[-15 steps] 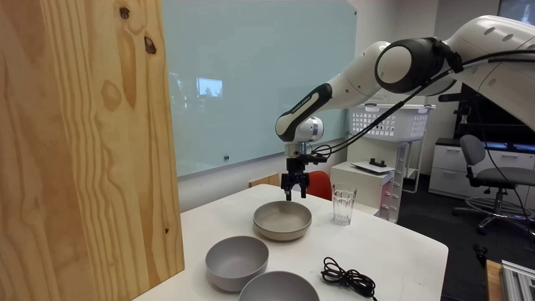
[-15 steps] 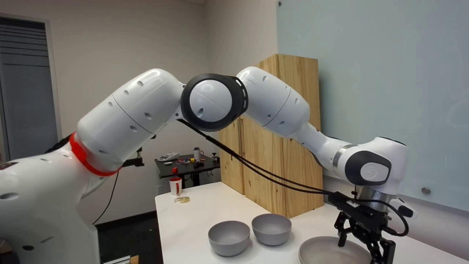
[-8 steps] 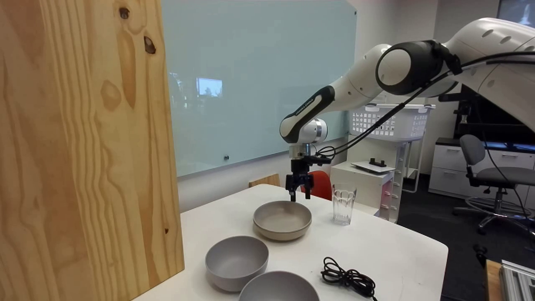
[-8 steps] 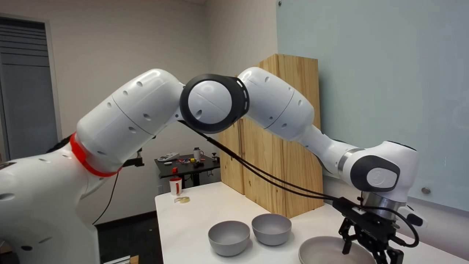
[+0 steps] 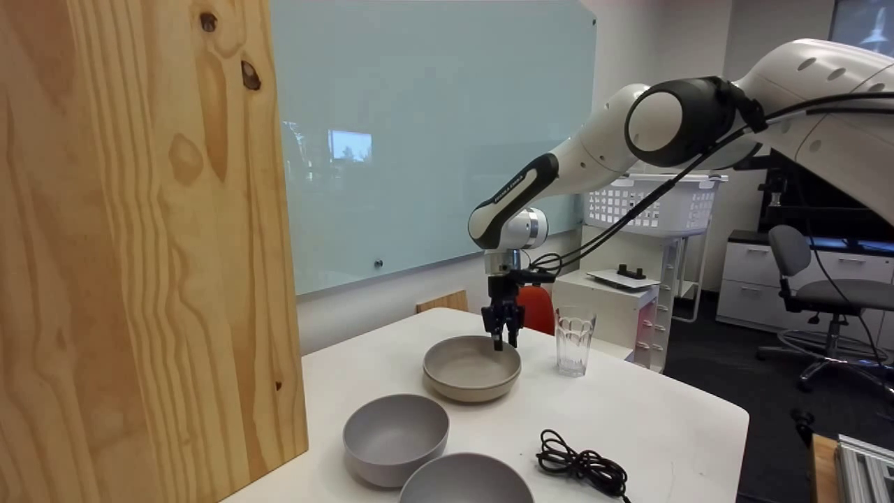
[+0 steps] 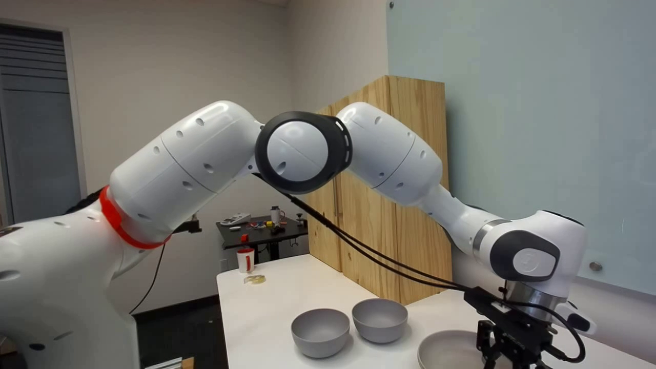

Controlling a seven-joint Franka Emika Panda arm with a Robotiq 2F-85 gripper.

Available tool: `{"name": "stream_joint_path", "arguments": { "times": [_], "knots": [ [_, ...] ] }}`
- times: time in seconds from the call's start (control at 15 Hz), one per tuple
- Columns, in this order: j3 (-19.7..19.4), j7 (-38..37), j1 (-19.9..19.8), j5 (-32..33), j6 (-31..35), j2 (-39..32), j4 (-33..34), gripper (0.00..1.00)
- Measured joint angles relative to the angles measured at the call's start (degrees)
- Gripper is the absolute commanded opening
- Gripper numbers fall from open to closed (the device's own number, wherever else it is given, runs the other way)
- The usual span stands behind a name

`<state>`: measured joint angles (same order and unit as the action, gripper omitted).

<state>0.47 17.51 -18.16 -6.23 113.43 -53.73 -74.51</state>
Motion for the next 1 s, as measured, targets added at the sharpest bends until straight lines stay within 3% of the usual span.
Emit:
{"name": "stream_joint_path", "arguments": {
  "times": [0.2, 0.27, 1.0],
  "knots": [
    [-0.02, 0.2, 0.0, 0.01, 0.02, -0.33, 0.0, 0.03],
    [-0.01, 0.29, 0.01, 0.01, 0.02, -0.37, 0.0, 0.0],
    [0.03, 0.77, 0.2, 0.11, -0.29, -0.51, 0.13, 0.01]
  ]
}}
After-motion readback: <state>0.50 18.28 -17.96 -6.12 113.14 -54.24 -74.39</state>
